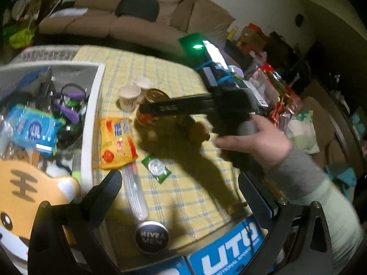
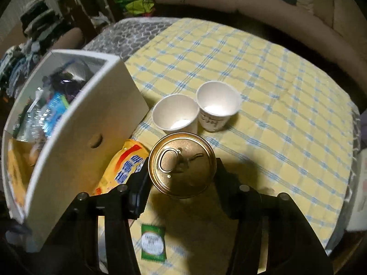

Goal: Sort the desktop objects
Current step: 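Close the right tool around the red can with the gold lid, then carry the red can over the white box and open the right tool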

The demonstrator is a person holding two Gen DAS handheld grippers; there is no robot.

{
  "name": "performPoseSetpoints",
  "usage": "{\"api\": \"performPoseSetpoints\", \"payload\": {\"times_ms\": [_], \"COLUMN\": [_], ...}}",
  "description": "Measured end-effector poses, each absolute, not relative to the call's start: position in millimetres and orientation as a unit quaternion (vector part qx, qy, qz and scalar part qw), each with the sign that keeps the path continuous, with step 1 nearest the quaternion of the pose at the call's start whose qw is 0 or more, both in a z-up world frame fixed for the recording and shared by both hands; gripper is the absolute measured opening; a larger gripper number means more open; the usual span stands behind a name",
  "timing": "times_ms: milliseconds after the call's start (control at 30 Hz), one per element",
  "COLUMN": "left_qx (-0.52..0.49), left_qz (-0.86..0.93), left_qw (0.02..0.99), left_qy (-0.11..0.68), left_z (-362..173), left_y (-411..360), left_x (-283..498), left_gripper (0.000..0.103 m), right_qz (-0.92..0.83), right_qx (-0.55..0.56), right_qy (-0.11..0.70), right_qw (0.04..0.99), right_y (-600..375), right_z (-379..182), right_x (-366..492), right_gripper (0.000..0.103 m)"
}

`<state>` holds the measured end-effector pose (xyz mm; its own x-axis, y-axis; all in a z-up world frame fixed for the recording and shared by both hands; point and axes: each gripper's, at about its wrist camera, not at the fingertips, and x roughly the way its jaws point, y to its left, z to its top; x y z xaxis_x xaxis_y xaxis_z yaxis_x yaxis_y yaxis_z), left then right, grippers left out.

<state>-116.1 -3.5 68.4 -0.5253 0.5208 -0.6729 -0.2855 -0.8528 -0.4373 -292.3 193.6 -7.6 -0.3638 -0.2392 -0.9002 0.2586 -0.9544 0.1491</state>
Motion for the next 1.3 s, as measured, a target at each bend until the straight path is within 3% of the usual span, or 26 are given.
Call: {"api": "performPoseSetpoints", "payload": {"times_ms": [300,367,433,833,1300], "left_qx": [-0.331,-0.311,-0.322,-0.321,-0.361], "left_qz": [0.898,0.898,0.887,0.884,0.902], "left_qw": [0.284,0.308,0.329,0.332,0.193], "left_qy": [-0.057,-0.046,-0.035,-0.070,-0.136], "left_z": [85,91,94,110,95], "left_y": [12,14,17,-44,-243], "left_x": [-99,-91,-89,-76,-100], "left_gripper": [0.103,0.098,0.050,0.051,0.051], "right_qz": [-0.796,-0.785,-0.780,-0.785,-0.757], "right_qx": [0.552,0.561,0.566,0.560,0.550], "right_qy": [-0.021,-0.014,-0.010,-0.006,-0.078], "right_qw": [0.249,0.262,0.268,0.265,0.345], "right_y": [186,171,162,108,-57], "right_z": [87,100,112,141,104], "right_x": [-199,-181,-168,-158,-253], "right_gripper": [0.048,0.048,0.048,0.048,0.048]}}
